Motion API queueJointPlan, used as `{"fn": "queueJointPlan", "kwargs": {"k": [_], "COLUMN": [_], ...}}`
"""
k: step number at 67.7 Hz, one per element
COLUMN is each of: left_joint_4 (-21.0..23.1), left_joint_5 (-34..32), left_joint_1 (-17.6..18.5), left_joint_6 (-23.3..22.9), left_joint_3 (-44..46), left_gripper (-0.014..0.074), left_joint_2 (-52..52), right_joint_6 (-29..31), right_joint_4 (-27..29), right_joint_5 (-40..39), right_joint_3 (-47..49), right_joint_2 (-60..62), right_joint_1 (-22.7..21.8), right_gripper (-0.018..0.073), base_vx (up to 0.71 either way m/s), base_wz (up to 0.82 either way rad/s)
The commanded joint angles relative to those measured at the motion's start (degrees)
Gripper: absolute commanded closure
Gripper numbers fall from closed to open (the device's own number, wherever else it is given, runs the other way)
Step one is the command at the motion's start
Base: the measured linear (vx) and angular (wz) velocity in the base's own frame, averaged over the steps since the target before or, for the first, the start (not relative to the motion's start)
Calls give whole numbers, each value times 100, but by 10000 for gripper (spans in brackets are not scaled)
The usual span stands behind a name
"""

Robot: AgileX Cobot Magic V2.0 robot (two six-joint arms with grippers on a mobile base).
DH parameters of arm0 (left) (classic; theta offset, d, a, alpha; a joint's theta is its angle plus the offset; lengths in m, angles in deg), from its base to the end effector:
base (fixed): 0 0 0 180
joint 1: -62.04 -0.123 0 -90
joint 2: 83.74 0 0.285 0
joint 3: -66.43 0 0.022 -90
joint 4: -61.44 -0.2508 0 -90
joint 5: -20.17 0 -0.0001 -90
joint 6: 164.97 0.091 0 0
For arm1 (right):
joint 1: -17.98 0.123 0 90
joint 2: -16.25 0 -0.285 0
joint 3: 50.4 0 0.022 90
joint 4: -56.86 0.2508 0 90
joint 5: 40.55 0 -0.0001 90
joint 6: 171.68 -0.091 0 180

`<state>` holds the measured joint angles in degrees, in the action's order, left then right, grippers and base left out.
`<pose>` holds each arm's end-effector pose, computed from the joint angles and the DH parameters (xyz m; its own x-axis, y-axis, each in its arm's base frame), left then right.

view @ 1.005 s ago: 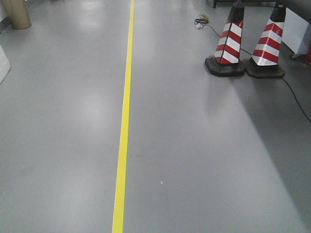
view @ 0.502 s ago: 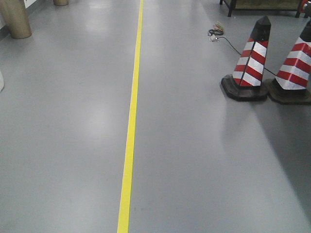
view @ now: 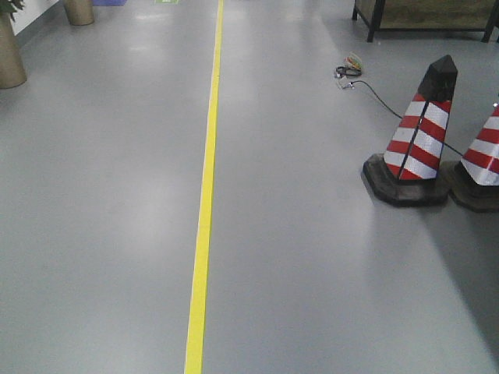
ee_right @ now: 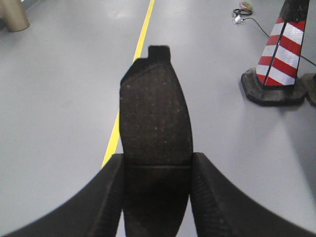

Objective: Move and align brake pads A on conveyor
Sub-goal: 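Drive the base along the yellow floor line past the cones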

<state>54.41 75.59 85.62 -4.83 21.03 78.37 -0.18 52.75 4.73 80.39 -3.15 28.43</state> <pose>0.0242 -0.0006 0.2996 -0.5073 -0.0752 -0.8585 0.1853 0.9634 -0.1938 0.0400 0.0027 0.2928 -0.4084 0.0239 -0.9125 -0.0959 0.9930 0.0689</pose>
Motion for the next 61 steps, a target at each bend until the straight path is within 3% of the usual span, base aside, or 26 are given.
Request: {"fn": "queueJointPlan", "kwargs": {"k": [1,61], "left_joint_4": [-33,-39], "left_joint_5": [-508,-513], "left_joint_1": [24,24], "left_joint_6": [-7,-7], "left_joint_3": [147,147], "left_gripper": [603,603], "left_joint_2": [-86,-86], "right_joint_6": [54,54], "right_joint_4": [-68,-56], "right_joint_5": [-547,-547], "right_joint_3": [162,162], "right_joint_2": [-63,-63], "right_joint_1": [-27,-27], "right_gripper": [564,564], "base_vx": [73,68], "base_wz": [-7,-1]}}
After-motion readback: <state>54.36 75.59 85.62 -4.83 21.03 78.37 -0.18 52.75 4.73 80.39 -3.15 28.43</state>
